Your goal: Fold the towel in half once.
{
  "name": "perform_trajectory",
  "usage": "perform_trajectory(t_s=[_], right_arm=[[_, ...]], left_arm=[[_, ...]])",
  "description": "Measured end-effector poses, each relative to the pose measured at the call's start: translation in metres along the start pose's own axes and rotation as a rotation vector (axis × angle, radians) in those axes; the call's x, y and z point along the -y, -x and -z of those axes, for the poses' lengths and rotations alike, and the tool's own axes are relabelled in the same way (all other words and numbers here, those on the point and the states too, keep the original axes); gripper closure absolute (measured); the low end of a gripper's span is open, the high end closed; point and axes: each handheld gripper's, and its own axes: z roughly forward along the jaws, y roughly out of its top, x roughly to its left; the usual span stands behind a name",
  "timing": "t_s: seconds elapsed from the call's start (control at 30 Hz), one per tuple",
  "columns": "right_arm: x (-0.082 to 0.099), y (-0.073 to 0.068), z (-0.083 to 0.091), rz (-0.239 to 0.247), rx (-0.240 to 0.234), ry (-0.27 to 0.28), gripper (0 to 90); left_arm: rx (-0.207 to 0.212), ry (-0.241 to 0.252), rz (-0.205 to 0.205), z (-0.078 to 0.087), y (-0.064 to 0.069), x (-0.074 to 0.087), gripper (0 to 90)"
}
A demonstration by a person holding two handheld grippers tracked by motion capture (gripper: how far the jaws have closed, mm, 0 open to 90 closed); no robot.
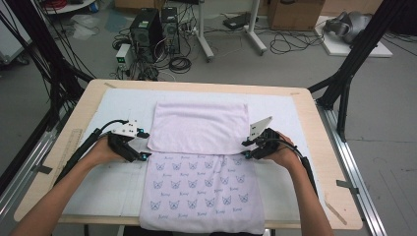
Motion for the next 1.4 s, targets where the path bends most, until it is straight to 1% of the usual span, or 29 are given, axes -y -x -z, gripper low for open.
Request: perform_trajectory(t_s=[0.1,0.2,0.27,0.33,0.43,0.47,0.53,0.6,0.7,0.77,0.83,0.9,0.93,0.97,1.0,1.03,1.1,1.23,1.3,1.33,1.4], right_arm=[[-0.002,-0.002,0.0,0.023,-0.003,-0.008,77.1],[-0.004,-0.002,-0.001,0.032,-0.003,-0.013,82.0],[-0.003,-0.001,-0.001,0.026,0.0,-0.008,83.1],[-0.003,-0.001,-0.001,0.022,-0.008,-0.014,83.9],[-0.003,-0.002,0.0,0.013,-0.006,-0.009,84.0],[-0.004,-0.002,0.0,0.012,-0.006,-0.01,84.0],[-0.004,-0.001,0.001,0.011,-0.006,-0.008,84.0],[-0.004,-0.001,0.001,0.011,-0.008,-0.004,84.0],[-0.004,-0.001,0.001,0.005,-0.008,0.001,84.0],[-0.004,-0.002,0.001,0.006,-0.009,0.002,84.0],[-0.004,-0.002,0.002,0.008,-0.006,0.006,84.0],[-0.004,-0.002,0.003,0.009,-0.003,0.007,84.0],[-0.004,-0.002,0.003,0.006,-0.004,0.011,84.0],[-0.004,-0.001,0.003,0.001,-0.006,0.013,84.0],[-0.004,-0.001,0.003,0.001,-0.007,0.011,84.3],[-0.004,-0.001,0.003,0.002,-0.005,0.008,84.5],[-0.004,-0.001,0.002,0.002,-0.007,0.007,84.7],[-0.004,-0.001,0.002,-0.002,-0.006,0.012,85.3],[-0.004,-0.001,0.002,-0.004,-0.006,0.011,85.5],[-0.004,0.0,0.003,-0.007,-0.005,0.012,85.8],[-0.004,0.0,0.002,-0.016,-0.007,0.017,86.4]], left_arm=[[-0.012,0.0,-0.017,0.002,0.001,-0.002,22.3],[-0.031,-0.001,-0.025,0.002,0.001,-0.002,24.5],[-0.038,-0.015,-0.035,0.001,0.002,-0.003,26.2],[-0.038,-0.032,-0.062,-0.001,0.004,-0.003,28.5],[-0.035,-0.042,-0.083,-0.004,0.007,-0.005,31.5],[-0.038,-0.043,-0.099,-0.005,0.009,-0.005,32.6],[-0.046,-0.05,-0.109,-0.004,0.01,-0.007,35.0],[-0.044,-0.051,-0.12,-0.004,0.011,-0.007,39.4],[-0.054,-0.057,-0.135,-0.003,0.012,-0.009,46.8],[-0.065,-0.056,-0.13,-0.002,0.012,-0.009,47.6],[-0.081,-0.075,-0.147,-0.002,0.012,-0.009,53.1],[-0.073,-0.077,-0.146,-0.003,0.013,-0.009,53.8],[-0.076,-0.084,-0.147,-0.003,0.014,-0.009,55.6],[-0.074,-0.078,-0.138,-0.004,0.014,-0.009,57.0],[-0.066,-0.083,-0.132,-0.004,0.013,-0.009,58.9],[-0.061,-0.081,-0.125,-0.005,0.013,-0.009,61.7],[-0.055,-0.085,-0.138,-0.004,0.013,-0.01,66.8],[-0.065,-0.093,-0.15,-0.005,0.013,-0.01,82.5],[-0.064,-0.092,-0.149,-0.005,0.013,-0.011,86.7],[-0.066,-0.095,-0.153,-0.006,0.013,-0.011,87.3],[-0.059,-0.093,-0.135,-0.005,0.013,-0.012,88.2]])
